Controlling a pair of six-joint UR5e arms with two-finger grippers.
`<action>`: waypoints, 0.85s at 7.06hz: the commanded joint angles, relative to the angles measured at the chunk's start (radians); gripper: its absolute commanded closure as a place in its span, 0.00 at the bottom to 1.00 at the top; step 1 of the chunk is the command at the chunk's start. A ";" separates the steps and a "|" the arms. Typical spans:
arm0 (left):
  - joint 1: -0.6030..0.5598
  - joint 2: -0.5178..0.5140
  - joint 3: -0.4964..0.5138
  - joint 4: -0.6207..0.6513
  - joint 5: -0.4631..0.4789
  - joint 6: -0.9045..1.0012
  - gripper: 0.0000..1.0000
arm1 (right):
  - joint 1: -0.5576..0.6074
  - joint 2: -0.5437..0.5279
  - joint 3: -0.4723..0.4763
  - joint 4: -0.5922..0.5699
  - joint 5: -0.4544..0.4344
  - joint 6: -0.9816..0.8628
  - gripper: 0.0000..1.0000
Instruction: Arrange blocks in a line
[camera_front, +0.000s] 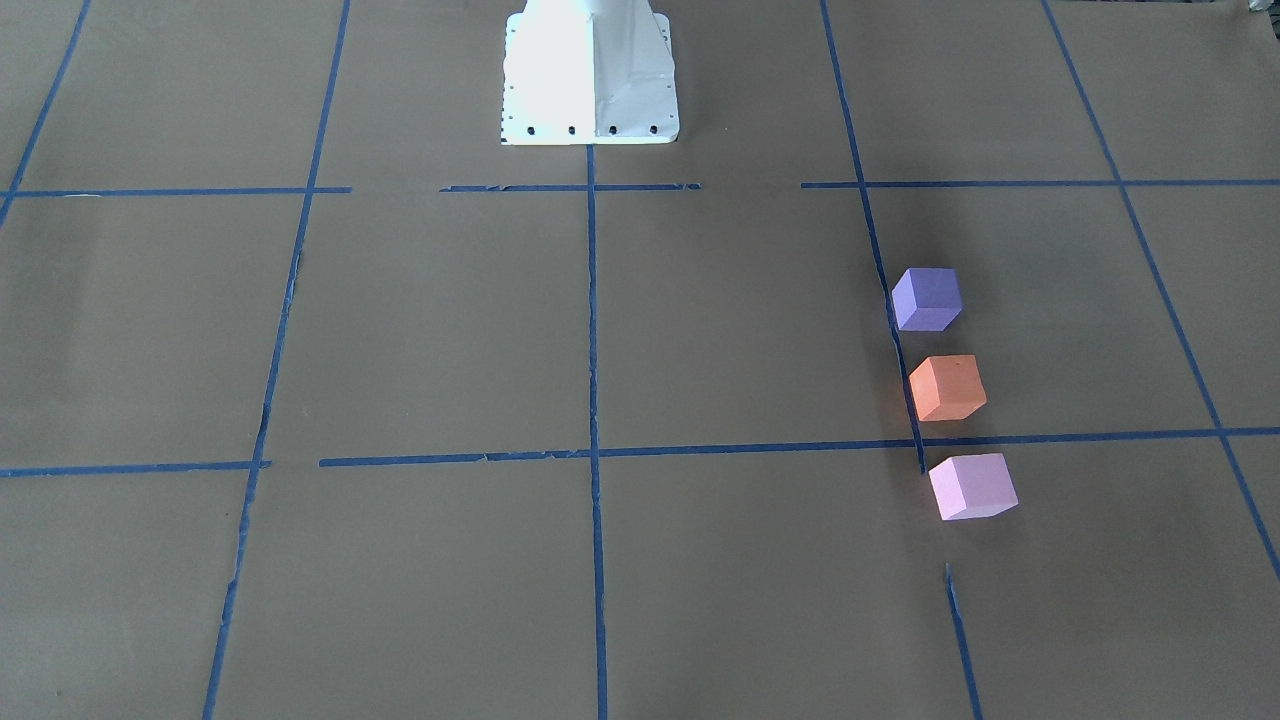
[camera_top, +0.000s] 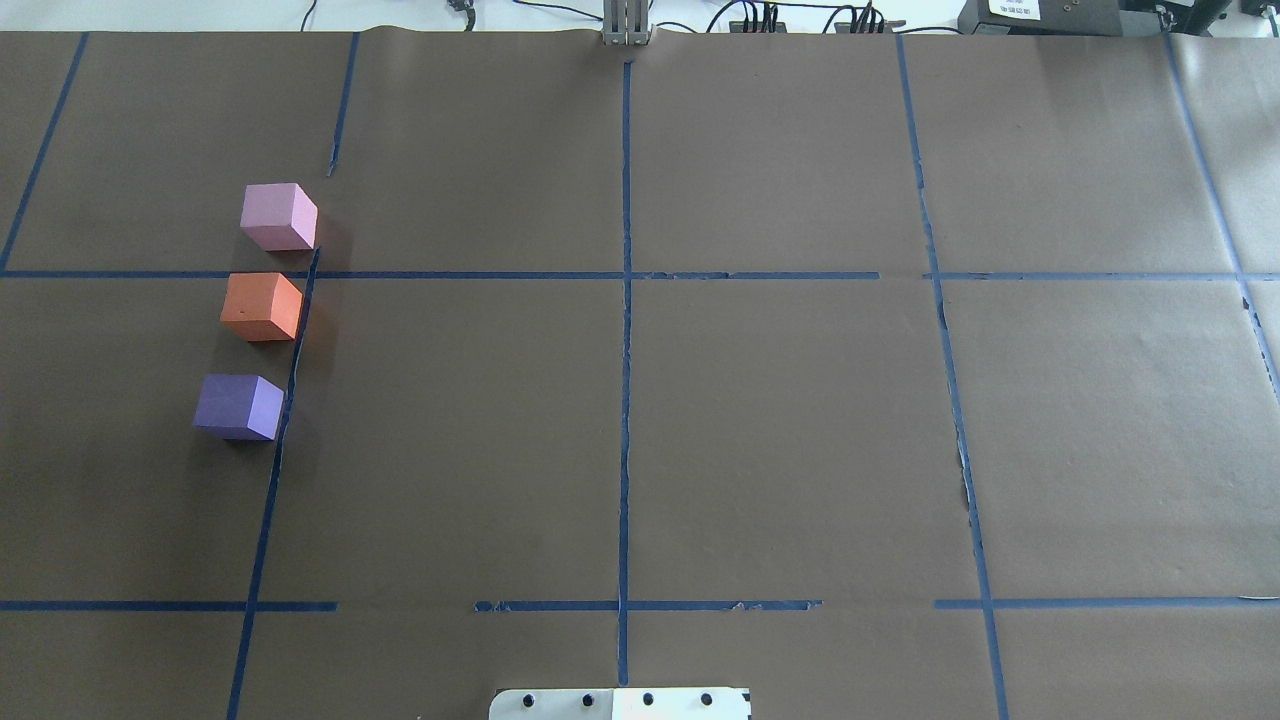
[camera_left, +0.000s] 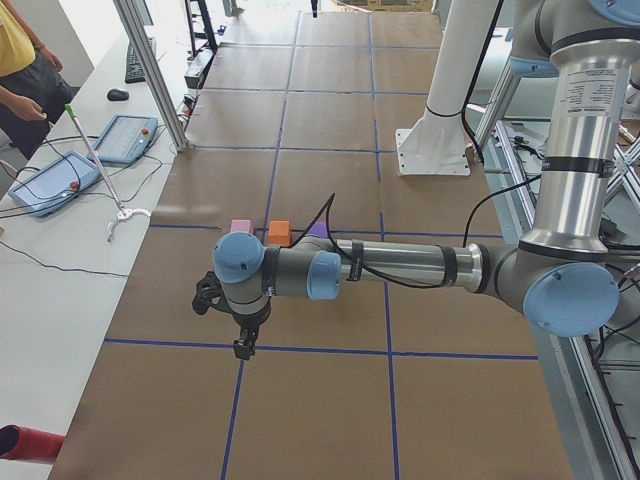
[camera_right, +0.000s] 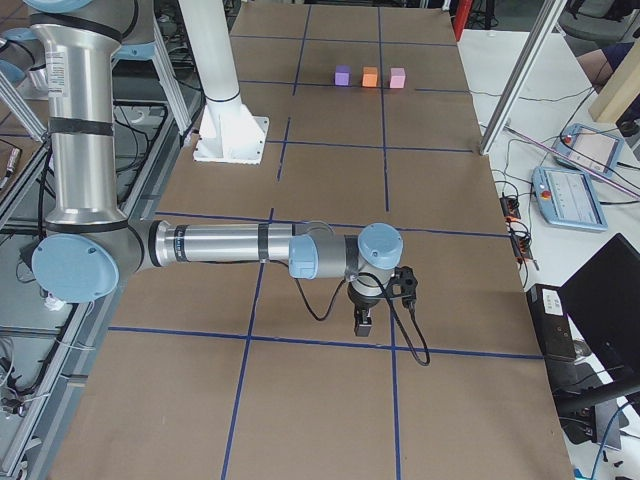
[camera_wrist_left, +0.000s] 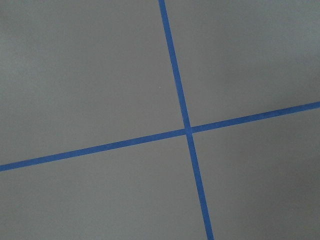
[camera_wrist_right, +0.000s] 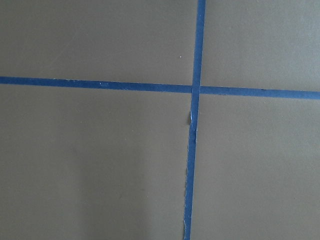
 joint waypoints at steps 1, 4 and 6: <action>0.001 0.001 0.001 0.037 0.000 -0.002 0.00 | 0.000 0.000 0.000 0.000 0.000 0.000 0.00; 0.000 -0.016 -0.005 0.114 -0.001 -0.006 0.00 | 0.000 0.000 0.000 0.000 0.000 0.000 0.00; 0.000 -0.022 -0.022 0.156 -0.030 -0.012 0.00 | 0.000 0.000 0.000 0.000 0.000 0.000 0.00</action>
